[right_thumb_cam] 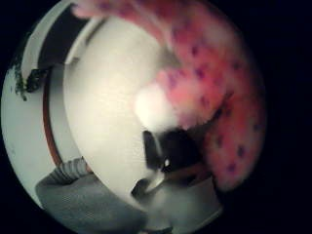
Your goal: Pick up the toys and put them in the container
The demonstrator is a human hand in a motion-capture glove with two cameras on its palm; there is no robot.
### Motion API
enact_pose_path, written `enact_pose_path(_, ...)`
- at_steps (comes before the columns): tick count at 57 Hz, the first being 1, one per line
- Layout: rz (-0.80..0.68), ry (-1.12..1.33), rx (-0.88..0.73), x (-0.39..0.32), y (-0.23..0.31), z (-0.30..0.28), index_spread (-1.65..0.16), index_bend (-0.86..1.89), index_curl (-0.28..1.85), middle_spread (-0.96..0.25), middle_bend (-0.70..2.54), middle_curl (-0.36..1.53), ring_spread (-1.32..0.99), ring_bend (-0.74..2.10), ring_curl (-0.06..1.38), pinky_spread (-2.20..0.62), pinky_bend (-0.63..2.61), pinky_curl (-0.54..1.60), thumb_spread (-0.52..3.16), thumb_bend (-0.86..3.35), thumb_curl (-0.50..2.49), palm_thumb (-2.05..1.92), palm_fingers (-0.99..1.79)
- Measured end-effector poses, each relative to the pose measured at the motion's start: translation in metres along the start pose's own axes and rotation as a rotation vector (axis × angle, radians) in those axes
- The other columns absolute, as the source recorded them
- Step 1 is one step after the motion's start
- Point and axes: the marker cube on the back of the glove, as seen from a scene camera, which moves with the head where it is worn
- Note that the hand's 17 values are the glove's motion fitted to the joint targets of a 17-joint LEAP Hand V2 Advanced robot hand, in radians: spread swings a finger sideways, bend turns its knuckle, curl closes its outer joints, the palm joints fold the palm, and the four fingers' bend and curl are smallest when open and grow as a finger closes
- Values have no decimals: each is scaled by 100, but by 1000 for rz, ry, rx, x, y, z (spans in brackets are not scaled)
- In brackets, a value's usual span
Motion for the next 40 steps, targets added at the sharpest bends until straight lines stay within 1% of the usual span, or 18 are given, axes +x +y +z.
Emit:
enact_pose_path(3,3,12,4,0,0,1,-35,0,16,-7,29,25,-18,102,40,-16,134,35,130,0,32,4,15)
enact_pose_path(7,-6,36,13,5,-2,0,-36,1,12,-8,32,28,-23,111,42,-24,138,36,132,0,32,5,17)
enact_pose_path(11,-117,268,32,29,0,0,-37,1,8,-8,35,29,-28,118,45,-31,142,38,136,0,31,6,22)
enact_pose_path(12,-114,264,44,28,0,0,-37,2,8,-8,35,30,-29,120,45,-32,143,38,137,0,32,7,22)
enact_pose_path(16,12,-6,116,4,-2,-3,-38,7,7,-9,38,32,-32,124,47,-36,142,38,142,2,32,10,29)
enact_pose_path(19,17,-67,150,2,-6,-7,-38,10,7,-12,43,33,-35,132,48,-38,140,37,148,6,33,18,45)
enact_pose_path(23,17,-124,162,4,-16,-21,-39,13,7,-16,51,36,-37,134,48,-39,138,37,153,16,38,35,66)
enact_pose_path(25,26,-140,180,5,-22,-33,-39,17,8,-18,55,39,-38,132,49,-39,136,38,143,19,44,47,67)
enact_pose_path(28,45,-161,231,9,-34,-62,-40,20,10,-20,60,42,-39,133,50,-40,131,38,134,21,50,56,74)
enact_pose_path(35,21,-263,323,10,-62,-148,-43,26,15,-24,70,48,-40,131,52,-41,121,38,113,20,60,63,87)
enact_pose_path(40,-11,-264,341,4,-85,-185,-44,28,18,-25,72,50,-41,129,52,-42,117,39,101,18,67,65,89)
